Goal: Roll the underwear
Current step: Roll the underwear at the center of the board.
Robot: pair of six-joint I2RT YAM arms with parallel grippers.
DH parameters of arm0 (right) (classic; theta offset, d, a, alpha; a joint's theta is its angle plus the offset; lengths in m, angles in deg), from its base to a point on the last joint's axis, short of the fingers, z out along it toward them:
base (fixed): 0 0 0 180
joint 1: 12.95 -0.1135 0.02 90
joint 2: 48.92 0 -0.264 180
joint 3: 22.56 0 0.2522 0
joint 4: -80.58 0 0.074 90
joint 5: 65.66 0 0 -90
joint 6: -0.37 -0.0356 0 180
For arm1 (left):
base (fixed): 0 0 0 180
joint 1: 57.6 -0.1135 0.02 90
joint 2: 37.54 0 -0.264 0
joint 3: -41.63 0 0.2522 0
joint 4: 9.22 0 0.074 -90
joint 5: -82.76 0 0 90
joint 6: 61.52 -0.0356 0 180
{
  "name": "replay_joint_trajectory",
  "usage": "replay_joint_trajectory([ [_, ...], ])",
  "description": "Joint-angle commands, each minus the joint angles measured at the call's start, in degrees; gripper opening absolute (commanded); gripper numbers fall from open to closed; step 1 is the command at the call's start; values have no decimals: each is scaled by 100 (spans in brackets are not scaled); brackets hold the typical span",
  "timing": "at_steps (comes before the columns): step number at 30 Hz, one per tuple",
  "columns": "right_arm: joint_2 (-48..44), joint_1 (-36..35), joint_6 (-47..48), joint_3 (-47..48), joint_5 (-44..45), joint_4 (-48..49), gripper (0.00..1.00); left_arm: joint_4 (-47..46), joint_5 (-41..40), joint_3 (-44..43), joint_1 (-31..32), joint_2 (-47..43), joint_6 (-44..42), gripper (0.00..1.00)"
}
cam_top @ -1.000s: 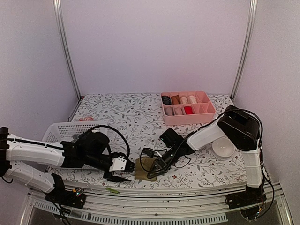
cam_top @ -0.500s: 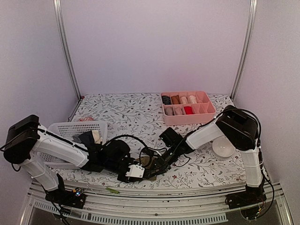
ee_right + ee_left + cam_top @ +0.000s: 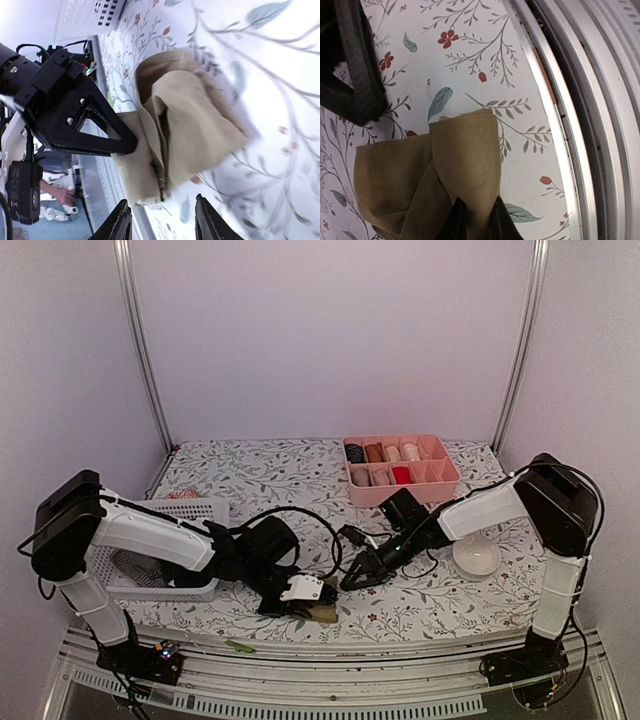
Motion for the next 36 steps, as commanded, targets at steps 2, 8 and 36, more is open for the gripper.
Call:
replay_joint_trajectory([
  [2,-1690,144,990,-965,1353,-141,43,1791,1394,-843,-587,713,74,2],
  [8,-3144,-119,1514,-2104,2424,737,49,3132,2553,-1989,-1276,1902,-318,3],
  [36,-548,-1692,3027,-339,3326,670,0,5045,3484,-4005,-1920,3867,-959,11],
])
